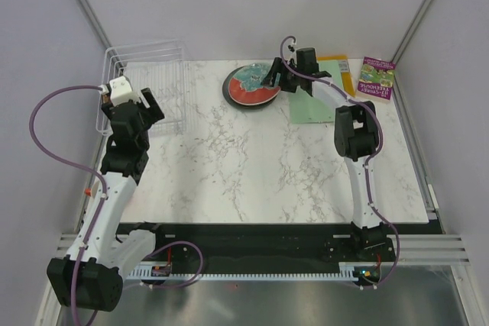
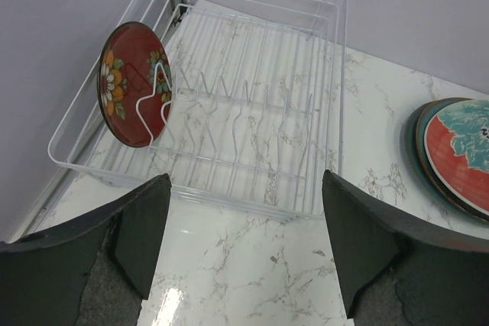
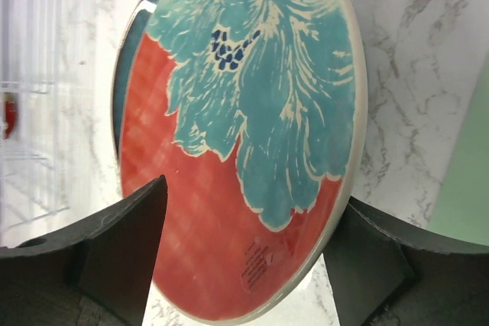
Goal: Unload the plates from the dish rack
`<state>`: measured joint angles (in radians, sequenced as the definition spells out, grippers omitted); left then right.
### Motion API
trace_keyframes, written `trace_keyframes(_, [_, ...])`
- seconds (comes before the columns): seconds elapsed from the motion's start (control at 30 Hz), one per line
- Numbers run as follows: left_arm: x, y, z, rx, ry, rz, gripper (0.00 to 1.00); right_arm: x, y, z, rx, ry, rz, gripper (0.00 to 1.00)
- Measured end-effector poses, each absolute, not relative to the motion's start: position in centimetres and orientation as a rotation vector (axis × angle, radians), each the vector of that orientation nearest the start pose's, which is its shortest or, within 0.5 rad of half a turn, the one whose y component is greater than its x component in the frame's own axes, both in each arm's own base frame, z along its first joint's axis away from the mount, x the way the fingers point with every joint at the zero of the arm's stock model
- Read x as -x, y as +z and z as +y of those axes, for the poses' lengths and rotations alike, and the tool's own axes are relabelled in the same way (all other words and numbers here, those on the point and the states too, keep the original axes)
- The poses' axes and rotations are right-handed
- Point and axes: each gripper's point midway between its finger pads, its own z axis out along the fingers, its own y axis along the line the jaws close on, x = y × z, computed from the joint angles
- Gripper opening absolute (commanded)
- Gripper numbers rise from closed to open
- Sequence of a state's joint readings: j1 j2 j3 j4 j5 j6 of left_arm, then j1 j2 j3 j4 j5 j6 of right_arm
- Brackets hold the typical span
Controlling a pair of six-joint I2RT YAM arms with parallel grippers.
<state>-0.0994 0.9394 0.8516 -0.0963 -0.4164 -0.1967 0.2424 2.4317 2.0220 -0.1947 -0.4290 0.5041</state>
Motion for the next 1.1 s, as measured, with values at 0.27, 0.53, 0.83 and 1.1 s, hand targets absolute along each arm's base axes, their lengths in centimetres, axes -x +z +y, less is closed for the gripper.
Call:
trace_keyframes(0.27, [-34.2,27.7,2.8,0.377,0.147,1.72,0.86,-59.1,8.4,23.4,0.056,0.519,2.31,0.84])
trace_keyframes(0.53, [-34.1,27.4,2.9,0.376,0.151,1.732,0.86,-58.3,6.4,20.9,0.076,0.293,2.396,0.85])
trace_keyframes(0.83, [-34.2,27.0,3.3,0.389,0.183,1.739,0.95,-58.5,5.7,21.5,0.098,0.298,2.401,0.84])
trace_keyframes(1.1, [-37.0,25.2,10.6,0.5,0.527,1.777,0.96,-54.8,6.2,21.4,0.097,0.346,2.411,0.82])
